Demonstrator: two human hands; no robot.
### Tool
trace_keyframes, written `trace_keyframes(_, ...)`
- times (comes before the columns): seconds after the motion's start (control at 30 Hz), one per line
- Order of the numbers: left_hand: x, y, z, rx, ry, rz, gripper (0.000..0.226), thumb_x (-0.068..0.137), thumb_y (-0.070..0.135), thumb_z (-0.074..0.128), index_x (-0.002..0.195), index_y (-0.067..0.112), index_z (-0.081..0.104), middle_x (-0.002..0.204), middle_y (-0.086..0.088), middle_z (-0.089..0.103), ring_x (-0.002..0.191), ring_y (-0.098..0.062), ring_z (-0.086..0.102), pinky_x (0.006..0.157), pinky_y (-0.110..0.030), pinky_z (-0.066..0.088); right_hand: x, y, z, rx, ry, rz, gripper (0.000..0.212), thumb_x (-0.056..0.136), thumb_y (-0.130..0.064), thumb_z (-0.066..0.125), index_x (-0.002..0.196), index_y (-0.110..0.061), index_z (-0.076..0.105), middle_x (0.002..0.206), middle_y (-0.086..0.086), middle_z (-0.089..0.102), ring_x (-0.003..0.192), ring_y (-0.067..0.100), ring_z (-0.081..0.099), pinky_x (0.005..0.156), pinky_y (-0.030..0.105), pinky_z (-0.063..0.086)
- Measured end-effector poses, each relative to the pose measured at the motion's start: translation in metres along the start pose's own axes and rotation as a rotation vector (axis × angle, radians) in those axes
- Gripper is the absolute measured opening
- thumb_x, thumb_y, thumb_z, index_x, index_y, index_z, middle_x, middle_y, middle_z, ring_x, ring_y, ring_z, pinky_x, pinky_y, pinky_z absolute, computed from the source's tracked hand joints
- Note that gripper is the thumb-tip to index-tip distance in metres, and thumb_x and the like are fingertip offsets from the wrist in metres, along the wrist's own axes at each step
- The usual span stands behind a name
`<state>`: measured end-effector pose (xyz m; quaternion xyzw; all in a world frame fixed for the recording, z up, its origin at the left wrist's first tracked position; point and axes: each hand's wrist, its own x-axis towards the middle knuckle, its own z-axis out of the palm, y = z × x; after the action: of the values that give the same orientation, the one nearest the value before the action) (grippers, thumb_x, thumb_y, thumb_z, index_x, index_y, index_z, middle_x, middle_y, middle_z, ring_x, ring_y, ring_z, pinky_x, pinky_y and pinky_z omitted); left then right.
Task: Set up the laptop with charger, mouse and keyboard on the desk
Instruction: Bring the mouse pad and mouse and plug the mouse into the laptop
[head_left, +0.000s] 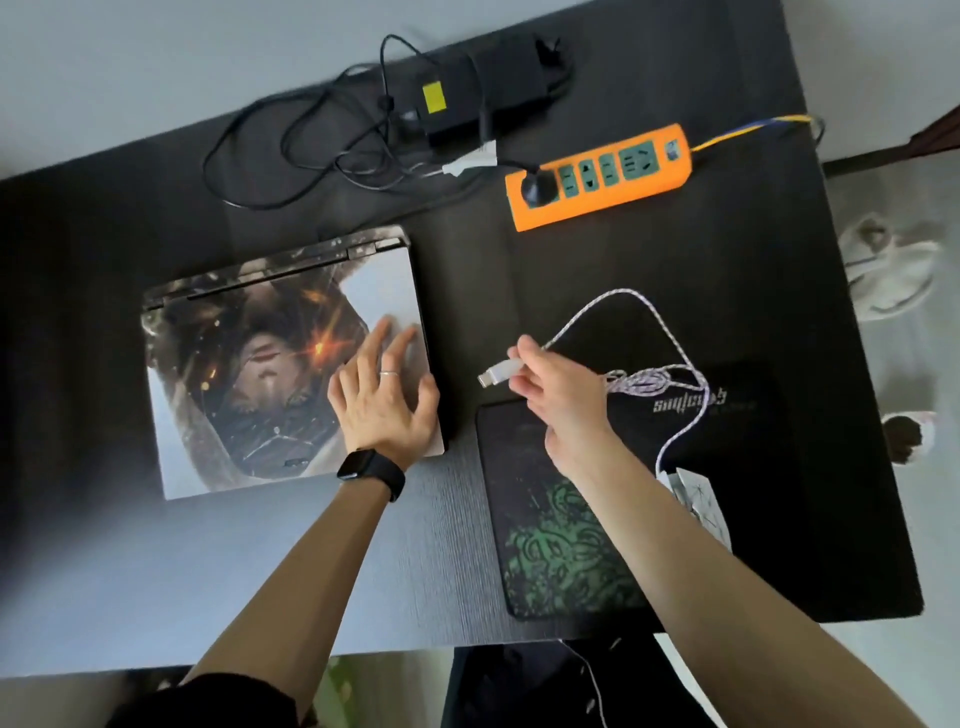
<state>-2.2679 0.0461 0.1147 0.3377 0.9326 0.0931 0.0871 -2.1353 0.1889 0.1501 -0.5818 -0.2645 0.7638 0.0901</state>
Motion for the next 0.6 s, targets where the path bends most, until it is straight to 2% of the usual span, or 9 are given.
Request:
trace_keyframes(0.03, -0.001, 0.000, 0.000, 0.004, -0.003, 0.000, 0.058, 0.087, 0.046, 0.046, 0.144, 0.037, 0.038, 0.156, 0.010, 0.029, 0.130, -0.023, 0.038, 0.110, -0.048, 0.024, 0.004, -0.009, 0.010, -0.039, 0.005, -0.118, 0.019, 0.092, -0.031, 0.071, 0.078, -0.019, 0.077, 0.083, -0.003, 0.077, 0.067, 0.006, 0.066, 0.094, 0.039, 0.057)
trace_keyframes(0.1, -0.002, -0.002, 0.000, 0.019, -0.002, 0.011, 0.058, 0.089, 0.046, 0.046, 0.145, 0.036, 0.037, 0.157, 0.010, 0.028, 0.131, -0.023, 0.038, 0.110, -0.049, 0.025, 0.019, -0.028, 0.031, -0.072, 0.018, -0.301, 0.021, 0.091, -0.031, 0.072, 0.073, -0.020, 0.076, 0.072, -0.007, 0.074, 0.062, 0.006, 0.066, 0.087, 0.039, 0.058)
trace_keyframes(0.17, -0.003, -0.003, 0.000, 0.030, -0.007, 0.019, 0.057, 0.091, 0.045, 0.044, 0.146, 0.036, 0.036, 0.158, 0.009, 0.027, 0.131, -0.023, 0.038, 0.110, -0.050, 0.025, 0.034, -0.041, 0.046, -0.049, 0.029, -0.383, 0.022, 0.091, -0.035, 0.071, 0.077, -0.020, 0.075, 0.070, -0.010, 0.073, 0.059, 0.004, 0.065, 0.077, 0.034, 0.058)
trace_keyframes(0.23, -0.003, -0.003, 0.000, 0.039, -0.012, 0.018, 0.057, 0.092, 0.045, 0.043, 0.147, 0.036, 0.034, 0.158, 0.009, 0.025, 0.131, -0.022, 0.037, 0.110, -0.049, 0.025, 0.040, -0.038, 0.053, -0.044, 0.047, -0.354, 0.026, 0.092, -0.039, 0.070, 0.084, -0.014, 0.075, 0.069, -0.010, 0.070, 0.055, 0.002, 0.059, 0.061, 0.028, 0.055)
trace_keyframes(0.3, -0.003, -0.002, 0.000, 0.040, -0.013, 0.026, 0.059, 0.091, 0.047, 0.044, 0.148, 0.036, 0.033, 0.159, 0.009, 0.024, 0.134, -0.022, 0.036, 0.110, -0.050, 0.024, 0.039, -0.017, 0.050, -0.050, 0.042, -0.309, 0.031, 0.093, -0.036, 0.070, 0.087, -0.006, 0.072, 0.068, -0.003, 0.068, 0.056, 0.006, 0.060, 0.056, 0.026, 0.056)
trace_keyframes(0.37, -0.005, 0.000, 0.000, 0.058, -0.031, 0.026, 0.070, 0.084, 0.052, 0.051, 0.149, 0.036, 0.029, 0.160, 0.008, 0.020, 0.142, -0.021, 0.027, 0.113, -0.055, 0.019, 0.036, 0.008, 0.041, -0.099, 0.016, -0.320, 0.031, 0.093, -0.032, 0.070, 0.085, -0.002, 0.069, 0.071, 0.006, 0.070, 0.061, 0.012, 0.068, 0.061, 0.030, 0.061)
trace_keyframes(0.47, -0.012, 0.011, 0.002, 0.072, -0.111, -0.132, 0.096, 0.070, 0.052, 0.064, 0.151, 0.048, 0.011, 0.163, 0.008, -0.002, 0.150, -0.019, -0.004, 0.111, -0.068, 0.003, 0.036, 0.028, 0.034, -0.160, -0.018, -0.356, 0.025, 0.094, -0.026, 0.070, 0.083, -0.004, 0.068, 0.073, 0.005, 0.073, 0.065, 0.015, 0.074, 0.067, 0.033, 0.063)
trace_keyframes(0.53, -0.013, 0.019, 0.002, 0.012, -0.157, -0.251, 0.104, 0.068, 0.045, 0.067, 0.149, 0.053, 0.002, 0.162, 0.007, -0.014, 0.149, -0.020, -0.016, 0.106, -0.076, 0.001, 0.037, 0.028, 0.034, -0.155, -0.025, -0.360, 0.021, 0.094, -0.025, 0.070, 0.084, -0.006, 0.069, 0.076, 0.004, 0.074, 0.066, 0.013, 0.075, 0.067, 0.030, 0.063)
trace_keyframes(0.6, -0.008, 0.025, 0.000, 0.003, -0.196, -0.304, 0.108, 0.066, 0.040, 0.066, 0.147, 0.054, -0.003, 0.161, 0.005, -0.019, 0.148, -0.023, -0.020, 0.103, -0.080, 0.004, 0.037, 0.025, 0.033, -0.166, -0.023, -0.367, 0.022, 0.094, -0.024, 0.069, 0.088, -0.003, 0.069, 0.078, 0.005, 0.075, 0.067, 0.013, 0.075, 0.067, 0.030, 0.063)
